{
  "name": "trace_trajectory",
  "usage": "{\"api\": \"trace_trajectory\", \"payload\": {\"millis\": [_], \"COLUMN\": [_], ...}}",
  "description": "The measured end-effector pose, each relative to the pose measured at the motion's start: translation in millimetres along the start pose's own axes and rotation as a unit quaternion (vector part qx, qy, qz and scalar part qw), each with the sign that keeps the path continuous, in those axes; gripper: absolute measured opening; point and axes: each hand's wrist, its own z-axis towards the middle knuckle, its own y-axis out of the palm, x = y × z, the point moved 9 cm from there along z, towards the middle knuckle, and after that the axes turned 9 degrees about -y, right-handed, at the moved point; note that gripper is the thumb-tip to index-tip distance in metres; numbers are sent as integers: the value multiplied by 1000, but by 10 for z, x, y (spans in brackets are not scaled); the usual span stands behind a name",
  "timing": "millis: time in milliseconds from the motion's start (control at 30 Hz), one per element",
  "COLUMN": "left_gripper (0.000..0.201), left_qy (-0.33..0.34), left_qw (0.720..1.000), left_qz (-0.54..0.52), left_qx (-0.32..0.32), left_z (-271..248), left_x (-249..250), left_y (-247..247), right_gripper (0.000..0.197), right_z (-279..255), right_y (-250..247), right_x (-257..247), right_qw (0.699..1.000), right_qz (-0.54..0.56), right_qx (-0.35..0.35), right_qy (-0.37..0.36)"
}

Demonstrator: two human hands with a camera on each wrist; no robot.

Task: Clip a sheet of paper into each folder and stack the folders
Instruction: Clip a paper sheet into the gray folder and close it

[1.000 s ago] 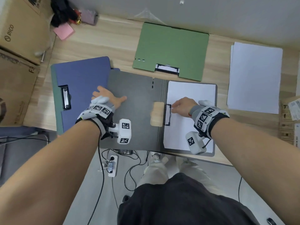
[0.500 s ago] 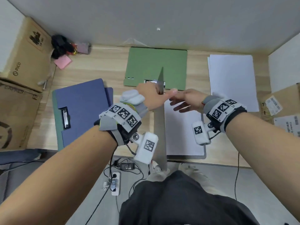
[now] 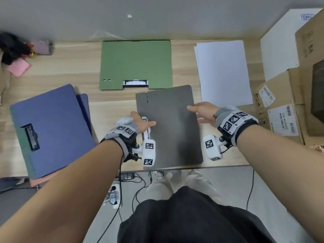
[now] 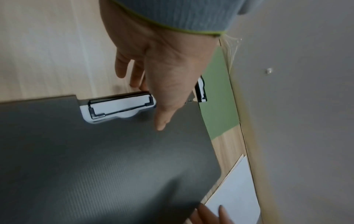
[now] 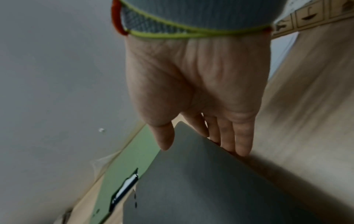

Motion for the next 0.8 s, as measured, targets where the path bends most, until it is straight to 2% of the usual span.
{"api": "trace_trajectory", "payload": {"millis": [100,167,267,400,500,600,633,800], "left_gripper": [120,102,85,85,73,36,31,38], "left_qy": [-11,-28,-31,-35,-12,51,68,106], "left_qw": [999,998,986,983,977,957,953,931], "left_qz": [-35,-57,-151,-170,-203,-272,-284,-348], "left_qx": [-5,-22,-63,-65,-67,-85,-85,-31], "left_z": [-105,-151,-151,-141,-136,-245,-277,-215], "left_x": [56,55,81,111,197,444,533,640], "left_y": [-42,-35,12,-82,-217,-380,-447,-1102], "right_gripper": [58,58,55,49,49,53,53,59], "right_z": [86,188,242,237,237,200,218,295], "right_y": [63,67,44,-20,-16,71,70,-221], "right_x": [100,150,166,154,101,-43,-98,-559], "right_qw": [999,997,994,993,997,999,999,994], "right_qz": [-35,-76,-106,-119,-78,-23,-27,-102], "right_qx": [-8,-10,-4,2,-4,-28,-32,24], "right_qy": [1,-11,-13,0,18,23,15,-25]}}
